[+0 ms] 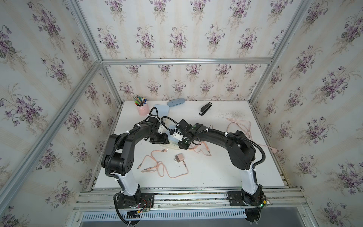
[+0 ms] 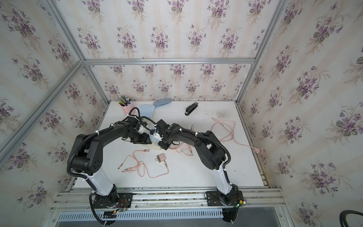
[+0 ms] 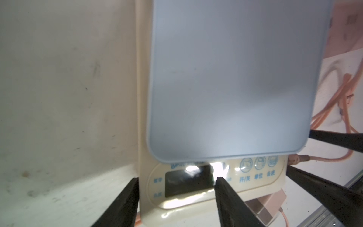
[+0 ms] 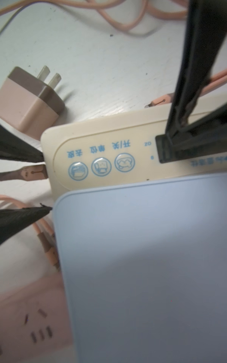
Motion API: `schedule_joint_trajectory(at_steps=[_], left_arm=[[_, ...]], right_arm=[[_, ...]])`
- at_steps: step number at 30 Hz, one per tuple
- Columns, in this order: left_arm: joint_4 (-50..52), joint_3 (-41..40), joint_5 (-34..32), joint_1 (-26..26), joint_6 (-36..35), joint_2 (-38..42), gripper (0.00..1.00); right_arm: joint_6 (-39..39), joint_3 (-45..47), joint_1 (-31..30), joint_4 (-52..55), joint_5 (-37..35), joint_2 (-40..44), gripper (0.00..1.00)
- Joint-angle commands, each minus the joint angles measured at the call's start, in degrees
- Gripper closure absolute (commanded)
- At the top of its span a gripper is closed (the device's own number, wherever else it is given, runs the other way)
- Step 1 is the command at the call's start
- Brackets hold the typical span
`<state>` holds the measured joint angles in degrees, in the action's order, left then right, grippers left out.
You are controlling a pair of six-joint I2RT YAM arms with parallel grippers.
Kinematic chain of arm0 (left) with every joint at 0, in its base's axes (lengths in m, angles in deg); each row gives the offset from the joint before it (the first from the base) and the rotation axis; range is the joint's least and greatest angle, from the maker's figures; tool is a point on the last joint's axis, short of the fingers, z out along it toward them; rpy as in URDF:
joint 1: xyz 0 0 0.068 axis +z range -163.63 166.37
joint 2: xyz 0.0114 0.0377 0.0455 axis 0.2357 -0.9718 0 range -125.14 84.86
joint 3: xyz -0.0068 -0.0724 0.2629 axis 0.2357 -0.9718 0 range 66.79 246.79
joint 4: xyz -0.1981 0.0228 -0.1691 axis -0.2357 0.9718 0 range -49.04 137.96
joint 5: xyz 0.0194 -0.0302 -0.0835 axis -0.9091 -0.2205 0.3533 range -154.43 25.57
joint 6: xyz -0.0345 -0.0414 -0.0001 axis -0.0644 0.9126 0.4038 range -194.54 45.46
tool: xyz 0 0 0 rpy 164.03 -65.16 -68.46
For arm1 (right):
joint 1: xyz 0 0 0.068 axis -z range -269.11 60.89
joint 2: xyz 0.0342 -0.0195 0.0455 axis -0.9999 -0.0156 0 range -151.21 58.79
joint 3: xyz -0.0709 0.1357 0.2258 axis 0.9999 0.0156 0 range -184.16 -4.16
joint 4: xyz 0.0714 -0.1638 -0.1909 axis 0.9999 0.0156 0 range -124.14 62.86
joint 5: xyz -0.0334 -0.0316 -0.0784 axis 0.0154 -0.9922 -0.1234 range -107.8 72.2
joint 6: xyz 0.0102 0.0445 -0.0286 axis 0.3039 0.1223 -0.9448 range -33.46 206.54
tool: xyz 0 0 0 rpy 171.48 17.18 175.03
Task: Charge the electronic scale
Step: Insert the charging cable into the electronic scale, then pick up the plug from the center of the board.
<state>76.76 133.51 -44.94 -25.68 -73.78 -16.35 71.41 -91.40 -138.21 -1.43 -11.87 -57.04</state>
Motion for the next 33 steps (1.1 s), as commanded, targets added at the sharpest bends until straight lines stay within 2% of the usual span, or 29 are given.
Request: schedule_joint_trajectory(at_steps=[1, 6, 11, 13, 15, 18, 20, 23, 27, 33], left_arm=[[4.6, 3.4, 3.2, 0.3, -3.5, 1.7, 0.34], [6.1, 4.9, -0.1, 0.3, -5.2, 6.1, 0.32], [6.0, 1.0, -0.2, -1.6, -6.1, 10.3, 0.33], [5.1, -1.4, -2.3, -6.1, -9.0, 13.1, 0.34], [4.2, -3.9, -6.6, -12.9, -12.7, 15.5, 0.33], [2.2, -7.2, -12.5, -22.0, -16.9, 17.4, 0.33], [1.2, -8.4, -14.0, -25.1, -18.3, 17.0, 0.33], [1.5, -8.4, -15.8, -26.2, -19.0, 14.2, 0.36], [1.6, -8.4, -13.4, -26.9, -19.9, 11.3, 0.37], [0.6, -8.4, -12.0, -28.4, -19.9, 5.7, 0.36]], right_arm=[[1.3, 2.5, 0.0, -9.9, -1.5, 4.4, 0.58], [2.7, 8.9, 0.3, -10.6, -1.6, 12.2, 0.56], [6.3, 13.9, 0.3, -11.8, -1.3, 17.2, 0.56], [9.5, 16.8, 0.7, -13.2, -2.4, 20.3, 0.56], [14.3, 20.7, 1.8, -15.2, -3.5, 24.3, 0.56], [23.9, 28.5, 5.4, -19.3, -2.1, 31.2, 0.56], [30.4, 35.0, 8.6, -22.7, 1.0, 36.9, 0.55], [36.1, 42.8, 11.4, -26.4, 3.4, 43.9, 0.54], [39.2, 48.1, 11.7, -26.5, 1.5, 50.2, 0.50], [45.4, 52.1, 12.1, -27.1, 1.1, 54.3, 0.48]])
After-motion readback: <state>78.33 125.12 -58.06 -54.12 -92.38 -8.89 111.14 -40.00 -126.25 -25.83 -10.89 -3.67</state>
